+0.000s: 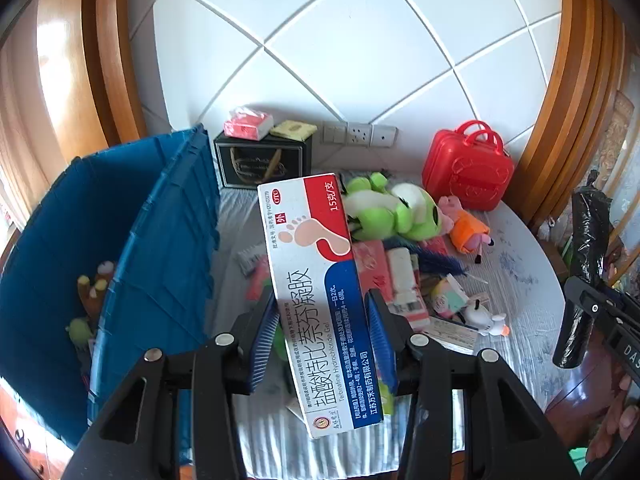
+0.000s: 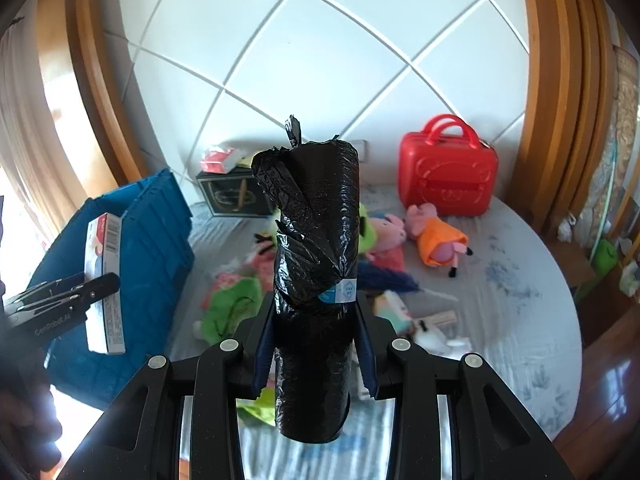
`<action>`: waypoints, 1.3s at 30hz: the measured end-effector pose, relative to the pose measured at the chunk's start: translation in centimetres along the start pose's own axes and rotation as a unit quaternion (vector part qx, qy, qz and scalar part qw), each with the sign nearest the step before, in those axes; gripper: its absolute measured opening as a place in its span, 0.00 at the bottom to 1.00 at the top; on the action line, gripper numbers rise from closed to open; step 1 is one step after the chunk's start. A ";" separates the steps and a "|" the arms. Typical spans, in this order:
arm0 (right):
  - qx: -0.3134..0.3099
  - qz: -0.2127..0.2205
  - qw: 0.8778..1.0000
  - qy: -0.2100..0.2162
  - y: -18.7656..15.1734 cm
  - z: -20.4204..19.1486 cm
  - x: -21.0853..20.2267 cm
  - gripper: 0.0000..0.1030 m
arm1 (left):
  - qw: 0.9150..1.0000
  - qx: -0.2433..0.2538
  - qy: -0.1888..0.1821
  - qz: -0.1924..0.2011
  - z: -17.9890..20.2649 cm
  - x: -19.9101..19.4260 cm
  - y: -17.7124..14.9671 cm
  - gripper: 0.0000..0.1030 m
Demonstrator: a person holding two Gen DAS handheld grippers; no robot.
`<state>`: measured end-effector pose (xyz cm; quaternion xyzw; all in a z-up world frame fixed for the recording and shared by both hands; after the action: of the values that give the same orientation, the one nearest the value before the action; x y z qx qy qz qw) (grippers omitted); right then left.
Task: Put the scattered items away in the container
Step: 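Carry the box and the black roll up and over to the blue bin, then open the left tool over the bin while the right tool releases the black roll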
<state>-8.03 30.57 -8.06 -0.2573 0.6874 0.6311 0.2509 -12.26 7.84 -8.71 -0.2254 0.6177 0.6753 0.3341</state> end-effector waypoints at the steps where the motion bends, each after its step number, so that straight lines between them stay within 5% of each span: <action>1: -0.001 0.001 1.000 0.000 0.2 -1.0 -0.2 0.34 | 1.000 0.000 -0.003 0.001 -0.7 -0.2 0.2 0.42; 17: -0.063 0.017 0.997 0.050 2.6 -18.7 -0.5 0.34 | 0.999 -0.021 -0.014 0.038 -14.0 -5.4 2.5 0.42; 39: -0.175 -0.002 0.972 0.158 3.0 -39.9 2.1 0.34 | 0.988 -0.124 0.070 0.055 -33.3 -9.5 1.6 0.42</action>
<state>-12.39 -9.11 -4.19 -0.3949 0.5968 0.6924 0.0918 -10.62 -26.57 -5.34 -0.2777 0.5620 0.7468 0.2220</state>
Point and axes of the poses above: each gripper's, at about its wrist camera, not at the fingertips, and x roughly the way its jaws point, z to its right, y to its top, the point moved 5 cm from there along x, roughly the way its jaws point, and after that the axes turned 5 degrees about -y, right-handed, at the moved point
